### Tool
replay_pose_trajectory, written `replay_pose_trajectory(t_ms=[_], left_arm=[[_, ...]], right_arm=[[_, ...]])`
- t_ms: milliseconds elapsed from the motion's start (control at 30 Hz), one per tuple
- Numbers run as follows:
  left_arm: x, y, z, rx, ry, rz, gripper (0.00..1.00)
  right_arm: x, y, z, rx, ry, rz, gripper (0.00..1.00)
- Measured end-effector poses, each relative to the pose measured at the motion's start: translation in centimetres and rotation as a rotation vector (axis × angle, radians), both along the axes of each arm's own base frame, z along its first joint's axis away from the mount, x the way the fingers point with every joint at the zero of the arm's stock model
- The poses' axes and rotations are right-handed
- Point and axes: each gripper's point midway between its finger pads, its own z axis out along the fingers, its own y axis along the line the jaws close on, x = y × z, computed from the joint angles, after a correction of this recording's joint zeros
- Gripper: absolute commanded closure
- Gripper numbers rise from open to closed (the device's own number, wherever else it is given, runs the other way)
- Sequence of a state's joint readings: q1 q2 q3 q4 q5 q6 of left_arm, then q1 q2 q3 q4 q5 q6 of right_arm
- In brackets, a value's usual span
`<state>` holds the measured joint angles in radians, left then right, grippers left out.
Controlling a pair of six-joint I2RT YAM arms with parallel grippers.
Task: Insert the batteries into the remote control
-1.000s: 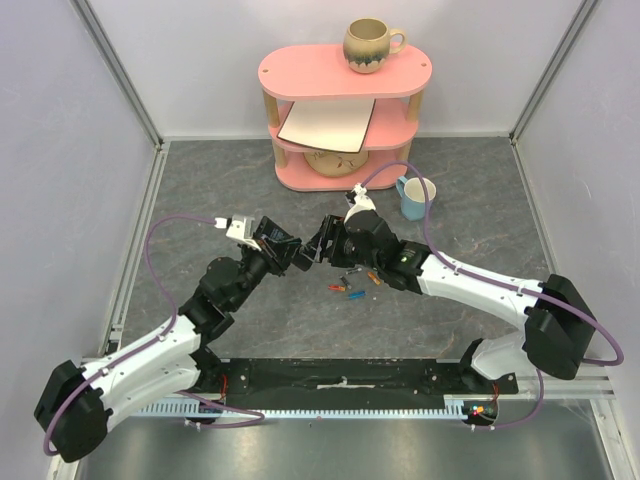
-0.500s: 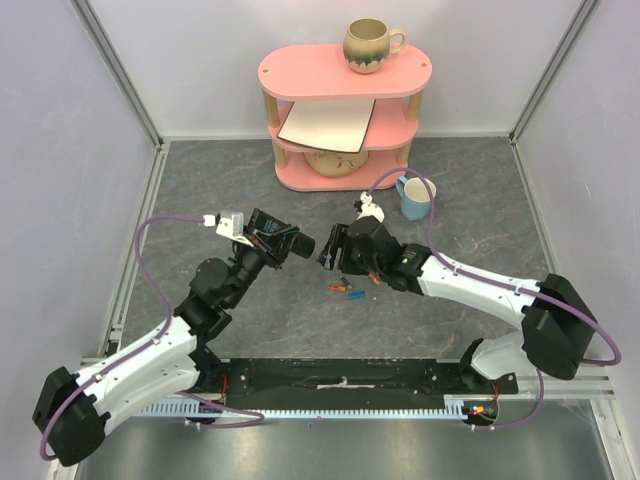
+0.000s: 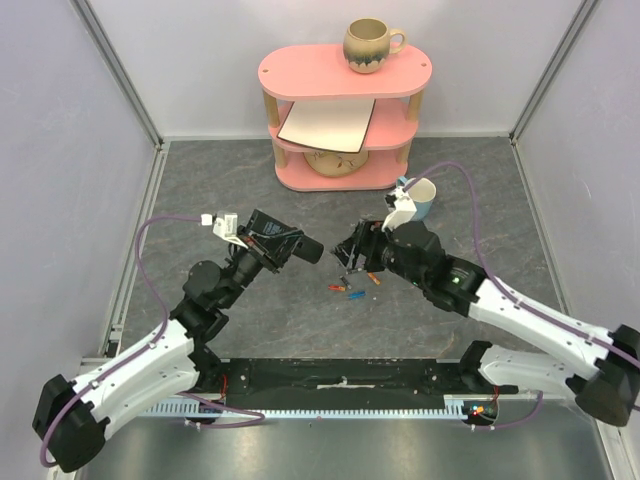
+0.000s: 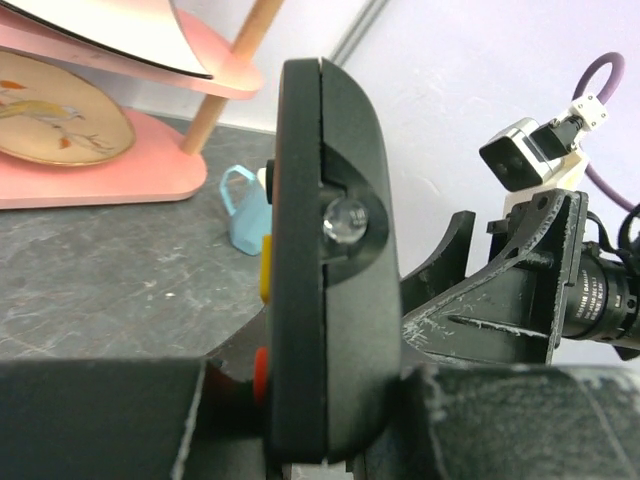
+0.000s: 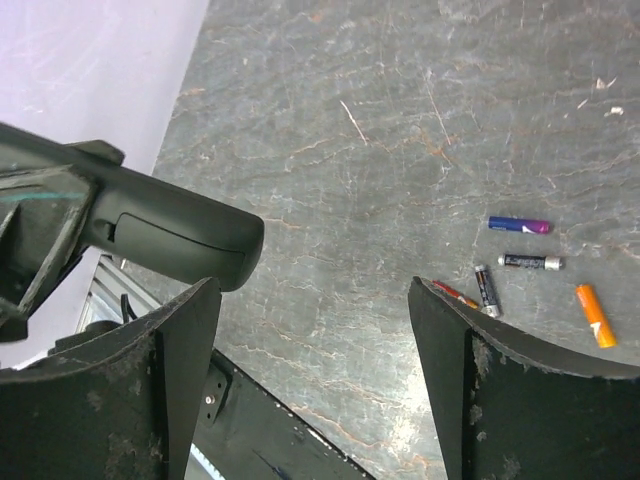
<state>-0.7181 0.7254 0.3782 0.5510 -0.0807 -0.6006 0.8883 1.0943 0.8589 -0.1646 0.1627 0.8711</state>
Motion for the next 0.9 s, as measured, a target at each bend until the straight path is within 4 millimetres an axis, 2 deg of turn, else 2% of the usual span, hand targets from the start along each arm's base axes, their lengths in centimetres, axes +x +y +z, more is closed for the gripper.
replay_pose_trajectory(t_ms=[100, 200, 400, 600, 900], left_arm=[[-0.7, -0.5, 0.5, -0.037, -0.003, -0.067, 0.98], [-1.3, -1.4, 0.5, -0.066, 0.011, -0.145, 0.98], [-2.0, -3.4, -0.4, -0.076, 0.05, -0.269, 0.98], [-2.0, -4.0, -1.0, -0.068, 0.064, -0.299, 0.98], [-0.7, -3.2, -2.2, -0.035, 0.088, -0.212, 0.98]], right_arm=[[-0.9, -0.9, 1.4, 0.019, -0.056, 0.026, 0.15], [-1.4, -0.8, 2.4, 0.036, -0.085, 0.061, 0.16], [-2.1, -0.1, 2.6, 0.055, -0.084, 0.116, 0.14], [-1.9, 0.5, 1.4, 0.029, -0.054, 0.127, 0.16], [-0.7, 1.7, -0.3, 0.021, 0.027, 0.086, 0.17]])
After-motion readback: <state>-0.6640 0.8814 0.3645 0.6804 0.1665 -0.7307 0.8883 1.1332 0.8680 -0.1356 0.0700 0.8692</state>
